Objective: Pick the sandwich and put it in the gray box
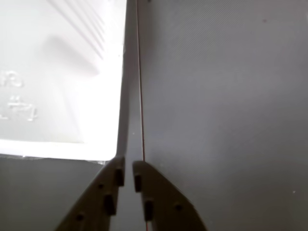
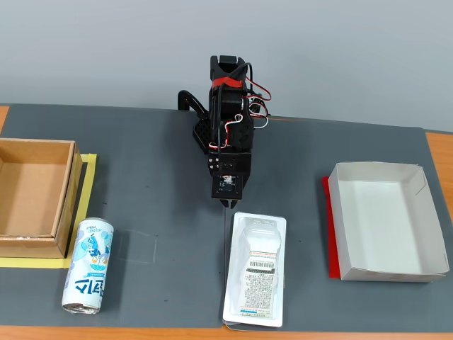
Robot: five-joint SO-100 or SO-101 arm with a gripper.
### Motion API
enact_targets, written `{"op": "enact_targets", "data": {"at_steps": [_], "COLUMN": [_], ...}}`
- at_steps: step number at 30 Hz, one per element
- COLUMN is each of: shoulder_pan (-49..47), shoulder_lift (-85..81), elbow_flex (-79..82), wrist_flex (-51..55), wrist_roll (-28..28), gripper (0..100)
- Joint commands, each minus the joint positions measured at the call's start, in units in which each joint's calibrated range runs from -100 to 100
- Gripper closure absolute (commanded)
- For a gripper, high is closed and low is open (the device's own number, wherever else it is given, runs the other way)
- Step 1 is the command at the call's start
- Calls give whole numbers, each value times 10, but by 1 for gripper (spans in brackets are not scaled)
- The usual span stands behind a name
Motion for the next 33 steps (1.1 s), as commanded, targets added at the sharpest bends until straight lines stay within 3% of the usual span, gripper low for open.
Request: {"op": "enact_targets", "data": {"at_steps": [1,18,28,33], "shoulder_pan": [-2,-65,-76,-88], "shoulder_lift": [3,207,394,508], "elbow_flex": [-7,-188,-377,-497], "wrist_flex": [1,-7,-54,-53], "wrist_roll": [3,-3,-4,-43], "gripper": [98,98,98,98]}}
